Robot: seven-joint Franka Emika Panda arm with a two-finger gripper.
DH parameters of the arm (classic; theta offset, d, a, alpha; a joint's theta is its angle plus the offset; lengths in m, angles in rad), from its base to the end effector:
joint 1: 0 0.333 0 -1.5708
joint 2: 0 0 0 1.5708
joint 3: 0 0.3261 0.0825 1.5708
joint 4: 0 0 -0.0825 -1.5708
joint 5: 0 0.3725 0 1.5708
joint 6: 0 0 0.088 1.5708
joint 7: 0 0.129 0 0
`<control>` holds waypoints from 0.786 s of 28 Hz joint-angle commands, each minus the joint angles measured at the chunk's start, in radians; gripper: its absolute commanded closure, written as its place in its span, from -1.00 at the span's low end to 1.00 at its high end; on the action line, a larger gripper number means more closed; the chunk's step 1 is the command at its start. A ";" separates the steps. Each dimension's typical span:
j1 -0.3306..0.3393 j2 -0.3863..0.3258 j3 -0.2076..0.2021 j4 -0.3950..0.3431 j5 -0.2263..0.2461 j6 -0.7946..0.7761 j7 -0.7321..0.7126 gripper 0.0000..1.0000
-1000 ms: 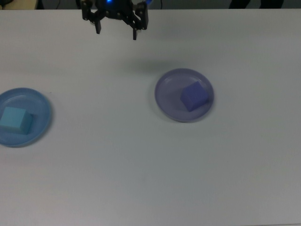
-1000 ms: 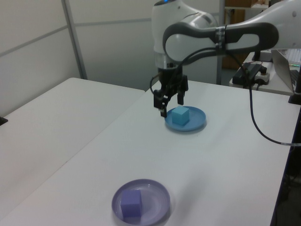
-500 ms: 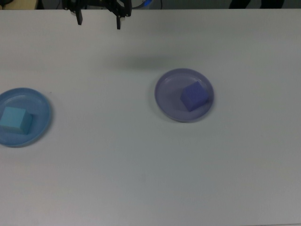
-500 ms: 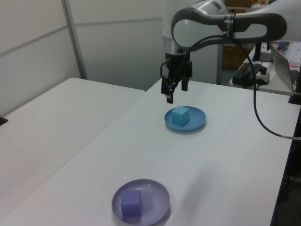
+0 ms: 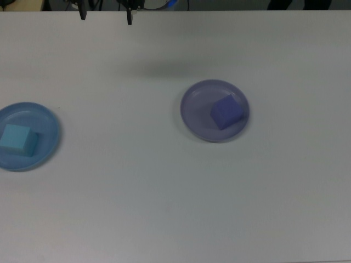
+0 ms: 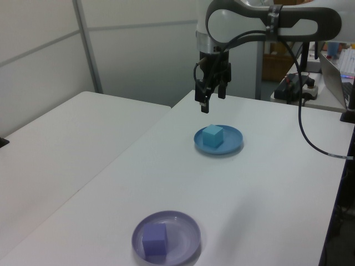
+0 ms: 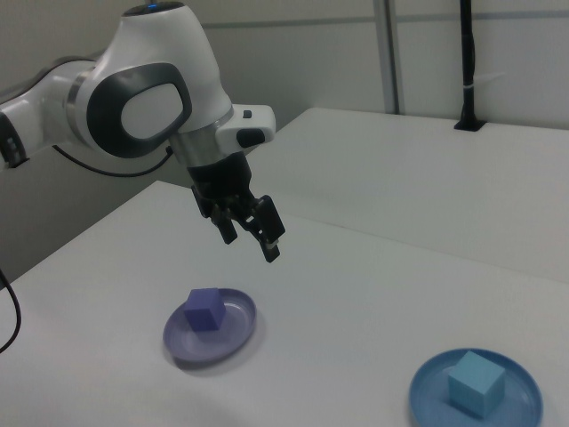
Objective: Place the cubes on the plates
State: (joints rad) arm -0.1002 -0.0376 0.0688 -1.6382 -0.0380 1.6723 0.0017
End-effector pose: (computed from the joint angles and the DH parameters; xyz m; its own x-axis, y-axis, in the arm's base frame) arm 0.5416 -0.0209 0.6110 0.9970 -0.0290 0.0715 -0.0320 -0.9987 0.0404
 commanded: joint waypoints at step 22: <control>0.010 0.005 0.003 0.037 0.018 -0.025 -0.017 -1.00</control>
State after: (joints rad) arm -0.0975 -0.0374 0.0768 -1.6206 -0.0285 1.6723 0.0016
